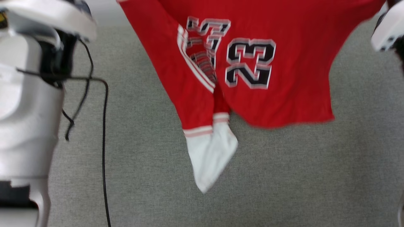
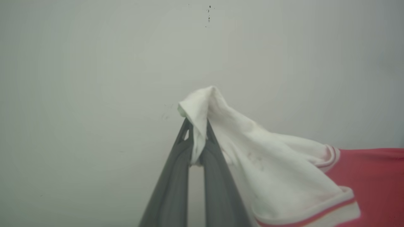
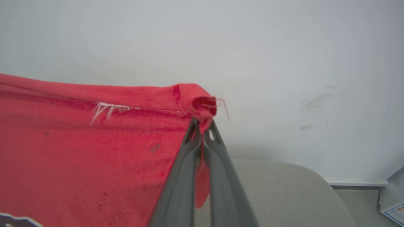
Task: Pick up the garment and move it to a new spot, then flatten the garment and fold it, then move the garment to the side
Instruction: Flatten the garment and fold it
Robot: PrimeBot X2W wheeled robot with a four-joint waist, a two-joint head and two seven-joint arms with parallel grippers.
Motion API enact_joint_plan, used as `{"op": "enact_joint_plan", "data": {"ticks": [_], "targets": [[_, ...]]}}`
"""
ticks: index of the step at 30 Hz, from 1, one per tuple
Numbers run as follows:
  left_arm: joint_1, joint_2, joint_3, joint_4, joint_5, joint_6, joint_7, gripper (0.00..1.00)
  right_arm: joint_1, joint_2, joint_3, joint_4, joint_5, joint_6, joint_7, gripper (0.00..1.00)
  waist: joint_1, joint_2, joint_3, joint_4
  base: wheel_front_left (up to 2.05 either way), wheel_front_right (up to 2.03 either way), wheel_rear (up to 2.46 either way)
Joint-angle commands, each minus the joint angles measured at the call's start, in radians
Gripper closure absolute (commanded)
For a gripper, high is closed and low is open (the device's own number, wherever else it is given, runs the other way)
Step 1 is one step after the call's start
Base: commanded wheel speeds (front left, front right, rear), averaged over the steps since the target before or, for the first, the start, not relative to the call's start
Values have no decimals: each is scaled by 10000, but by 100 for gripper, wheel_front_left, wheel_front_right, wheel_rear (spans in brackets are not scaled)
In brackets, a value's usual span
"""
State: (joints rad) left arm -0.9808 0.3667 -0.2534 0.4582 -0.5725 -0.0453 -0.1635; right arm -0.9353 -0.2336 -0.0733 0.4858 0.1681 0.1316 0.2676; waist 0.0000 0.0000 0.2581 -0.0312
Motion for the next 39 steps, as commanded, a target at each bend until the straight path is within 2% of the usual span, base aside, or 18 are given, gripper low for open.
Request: {"op": "enact_joint_plan", "data": {"ticks": [1, 7, 14, 19, 30, 39], "targets": [[-891, 165, 42, 405, 167, -54, -84, 100, -721, -39, -179, 147, -245, -19, -211, 100, 0, 0, 377, -44, 0, 0, 0], [-3293, 371, -21, 1448, 519, -220, -268, 100, -2694, -188, -416, 450, -775, -19, -594, 100, 0, 0, 1278, -2, 0, 0, 0], [-5028, 564, -64, 2320, 631, -434, -394, 100, -4202, -378, -602, 739, -1027, -22, -851, 100, 0, 0, 2244, 64, 0, 0, 0], [-5586, 521, -253, 3114, 637, -584, -495, 100, -4718, -417, -724, 1236, -1158, -24, -1230, 100, 0, 0, 2883, 216, 0, 0, 0], [-4849, 125, -799, 4693, 17, -834, -658, 100, -4329, 2, -357, 2943, -1085, -21, -2107, 100, 0, 0, 3509, 304, 0, 0, 0], [-2475, -271, -1520, 4982, -1161, -845, -749, 100, -2641, 188, 410, 4195, -402, -19, -2796, 100, 0, 0, 2700, 318, 0, 0, 0]]}}
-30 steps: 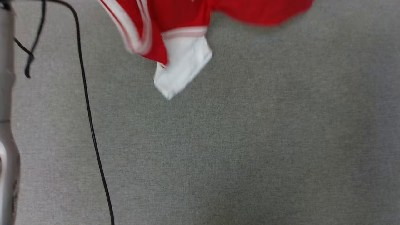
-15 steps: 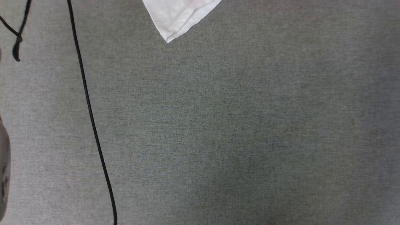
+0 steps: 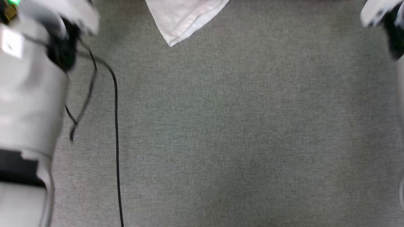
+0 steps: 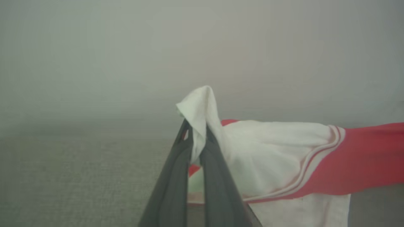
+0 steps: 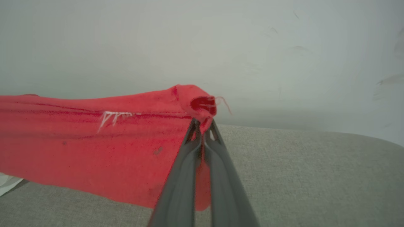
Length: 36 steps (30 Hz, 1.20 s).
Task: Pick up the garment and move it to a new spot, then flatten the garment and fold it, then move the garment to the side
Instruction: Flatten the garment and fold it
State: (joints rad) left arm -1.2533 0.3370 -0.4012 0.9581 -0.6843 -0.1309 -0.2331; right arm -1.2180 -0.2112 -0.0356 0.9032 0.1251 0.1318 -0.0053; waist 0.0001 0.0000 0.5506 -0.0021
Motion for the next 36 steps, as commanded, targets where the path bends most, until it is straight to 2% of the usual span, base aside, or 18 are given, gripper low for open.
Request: {"op": "enact_joint_plan", "data": {"ticks": [1, 7, 12, 18, 21, 28, 36], "targets": [[577, 18, -100, -44, -210, 11, -67, 100, 444, -32, 136, 96, 133, -21, -104, 100, -1, 0, -338, 26, 0, 0, 0], [2789, 50, -377, -303, -991, 12, -220, 100, 2152, -220, 546, 341, 735, -20, -319, 100, -1, 0, -1282, 71, 0, 0, 0], [4482, 213, -724, -634, -1170, 15, -281, 100, 3710, -379, 793, 418, 1351, -21, -129, 100, -1, 0, -2203, 151, 0, 0, 0], [6385, 393, -847, -1093, -1318, 28, -318, 100, 5752, -627, 1066, -18, 1976, -25, -72, 100, -1, 0, -3402, 287, 0, 0, 0], [7334, 512, -772, -1399, -1495, 177, -324, 100, 6786, -675, 1127, -433, 2311, -26, 10, 100, -1, 0, -3975, 331, 0, 0, 0], [9805, 860, -422, -2844, -2104, 955, -142, 100, 9218, -720, 871, -2154, 2592, -37, 345, 100, -1, 0, -5009, 361, 0, 0, 0], [12622, 1529, -146, -5489, -2662, 2383, 628, 100, 12356, -196, -461, -4954, 2241, -42, 1360, 100, -1, 0, -5738, 545, 0, 0, 0]]}}
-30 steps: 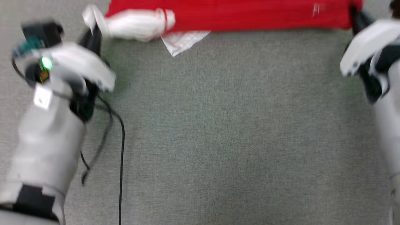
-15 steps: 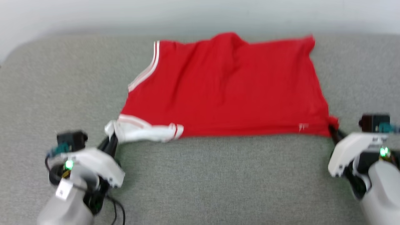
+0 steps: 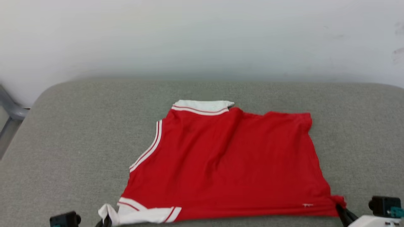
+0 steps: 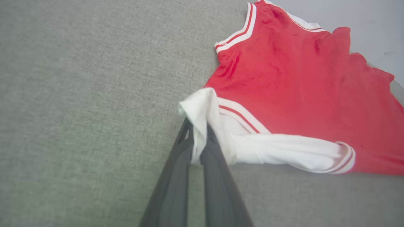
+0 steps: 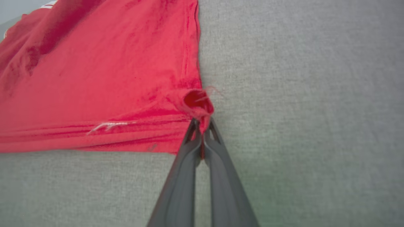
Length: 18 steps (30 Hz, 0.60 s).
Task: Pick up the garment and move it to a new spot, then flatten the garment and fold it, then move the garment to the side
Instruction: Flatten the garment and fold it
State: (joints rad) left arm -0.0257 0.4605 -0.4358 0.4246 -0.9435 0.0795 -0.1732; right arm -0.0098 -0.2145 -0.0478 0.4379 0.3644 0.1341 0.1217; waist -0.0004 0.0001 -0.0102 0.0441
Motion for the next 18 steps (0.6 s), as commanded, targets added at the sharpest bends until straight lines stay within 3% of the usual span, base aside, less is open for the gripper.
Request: {"op": "enact_joint_plan", "data": {"ticks": [1, 3, 4, 8, 13, 18], "targets": [[684, 376, 247, -528, -150, 468, 114, 100, 655, -57, -513, -687, -233, -74, 295, 100, 4, -1, -177, 101, 0, 0, 0], [1257, 597, 364, -1241, -264, 860, 280, 100, 1388, 198, -873, -1455, -366, -84, 704, 100, 4, -1, -251, 141, 0, 0, 0], [2076, 843, 504, -2277, -447, 1386, 541, 100, 2292, 569, -1318, -2517, -584, -88, 1322, 100, 4, -1, -311, 196, 0, 0, 0], [2705, 1220, 714, -3557, -470, 1945, 726, 100, 3060, 952, -1698, -3655, -829, -89, 2058, 100, 4, -1, -319, 229, 0, 0, 0], [2487, 1422, 748, -4545, -251, 2204, 807, 100, 3056, 1145, -1752, -4603, -1000, -86, 2566, 100, 4, -1, -172, 197, 0, 0, 0], [1475, 1376, 411, -4953, 85, 2009, 1118, 100, 2276, 1119, -1479, -5184, -1288, -46, 3083, 100, 4, -1, 301, 7, 0, 0, 0]]}}
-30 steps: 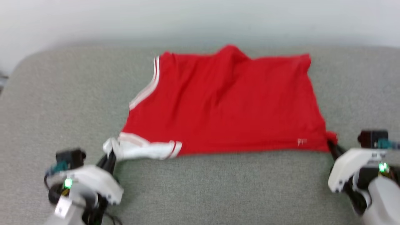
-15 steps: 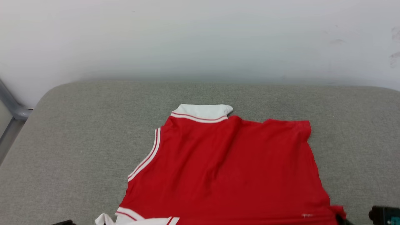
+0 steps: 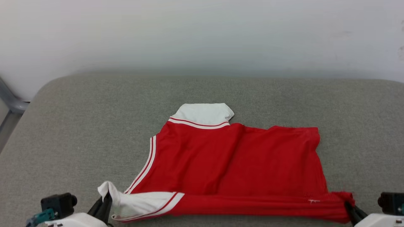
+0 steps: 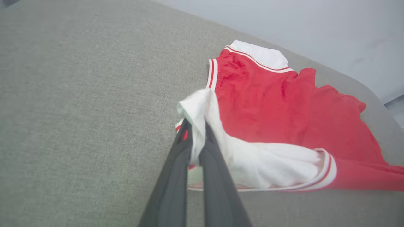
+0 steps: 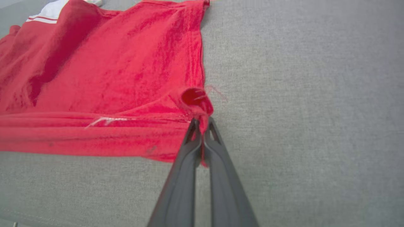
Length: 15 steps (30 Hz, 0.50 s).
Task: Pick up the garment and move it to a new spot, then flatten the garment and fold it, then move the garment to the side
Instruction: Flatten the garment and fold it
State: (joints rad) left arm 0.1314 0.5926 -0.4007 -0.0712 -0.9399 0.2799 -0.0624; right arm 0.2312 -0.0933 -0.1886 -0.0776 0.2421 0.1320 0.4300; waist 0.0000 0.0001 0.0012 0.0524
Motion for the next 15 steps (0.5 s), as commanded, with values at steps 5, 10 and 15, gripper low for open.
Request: {"op": "enact_joint_plan", "data": {"ticks": [5, 10, 15], "targets": [[-1275, -258, -37, 319, 239, -347, -148, 100, -1244, -23, 30, 67, -423, -24, 287, 100, 0, -1, 1069, -316, 0, 0, 0], [-2319, -666, -178, 1021, 334, -805, -374, 100, -2232, -9, 130, 487, -638, -22, 411, 100, 0, -1, 1936, -362, 0, 0, 0], [-3102, -1021, -466, 2158, 236, -1344, -219, 100, -2855, -22, 424, 1280, -723, -22, 185, 100, 0, -1, 2465, -428, 0, 0, 0]]}}
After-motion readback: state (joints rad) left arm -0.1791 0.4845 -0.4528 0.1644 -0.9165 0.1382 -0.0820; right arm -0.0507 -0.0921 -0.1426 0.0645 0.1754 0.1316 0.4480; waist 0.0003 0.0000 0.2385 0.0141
